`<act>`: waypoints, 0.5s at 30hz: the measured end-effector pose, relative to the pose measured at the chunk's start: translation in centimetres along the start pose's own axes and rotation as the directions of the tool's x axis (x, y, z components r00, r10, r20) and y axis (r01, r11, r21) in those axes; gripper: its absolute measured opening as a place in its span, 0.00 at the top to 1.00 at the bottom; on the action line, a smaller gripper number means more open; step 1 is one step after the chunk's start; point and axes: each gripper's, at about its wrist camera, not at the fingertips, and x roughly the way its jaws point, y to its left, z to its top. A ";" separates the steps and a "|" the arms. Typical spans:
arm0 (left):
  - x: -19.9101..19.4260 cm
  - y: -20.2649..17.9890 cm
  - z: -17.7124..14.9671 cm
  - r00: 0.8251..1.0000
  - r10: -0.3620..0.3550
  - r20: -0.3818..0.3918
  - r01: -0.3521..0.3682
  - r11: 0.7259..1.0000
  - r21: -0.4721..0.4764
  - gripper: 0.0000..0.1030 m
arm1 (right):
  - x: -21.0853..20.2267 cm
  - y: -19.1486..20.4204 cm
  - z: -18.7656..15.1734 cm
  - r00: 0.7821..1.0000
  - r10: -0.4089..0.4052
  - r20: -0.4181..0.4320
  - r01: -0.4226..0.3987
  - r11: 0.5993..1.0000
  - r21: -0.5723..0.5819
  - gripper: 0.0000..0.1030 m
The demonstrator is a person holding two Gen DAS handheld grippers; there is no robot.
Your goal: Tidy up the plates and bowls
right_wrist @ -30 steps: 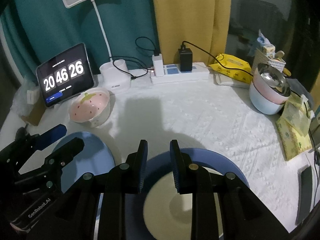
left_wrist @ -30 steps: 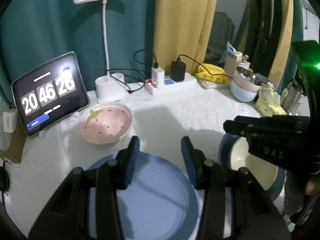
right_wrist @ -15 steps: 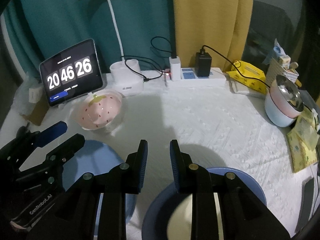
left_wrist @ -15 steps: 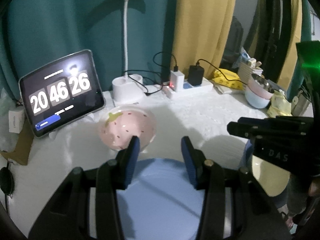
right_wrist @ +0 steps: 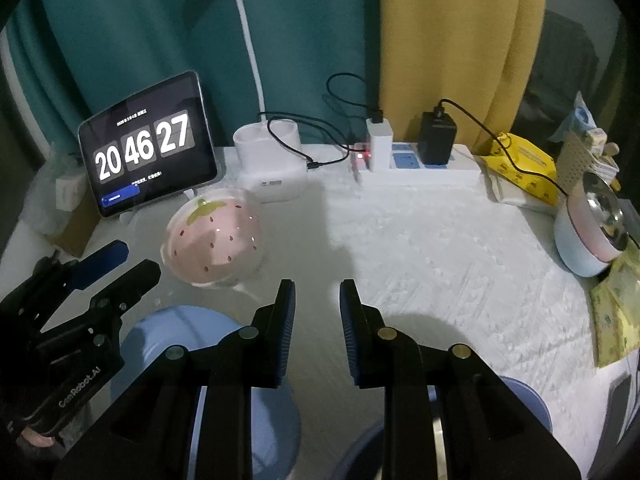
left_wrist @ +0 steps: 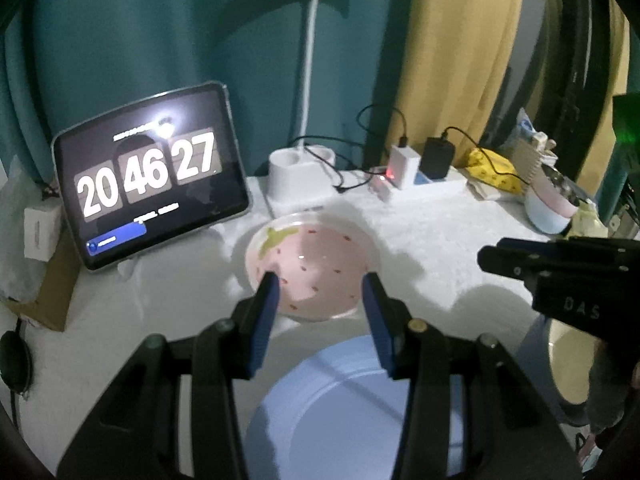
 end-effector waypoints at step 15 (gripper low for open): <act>4.6 3.9 -0.1 0.998 0.004 -0.060 -0.010 0.994 -0.106 0.57 | 5.3 3.1 2.0 0.997 0.017 -0.070 -0.016 1.000 0.006 0.76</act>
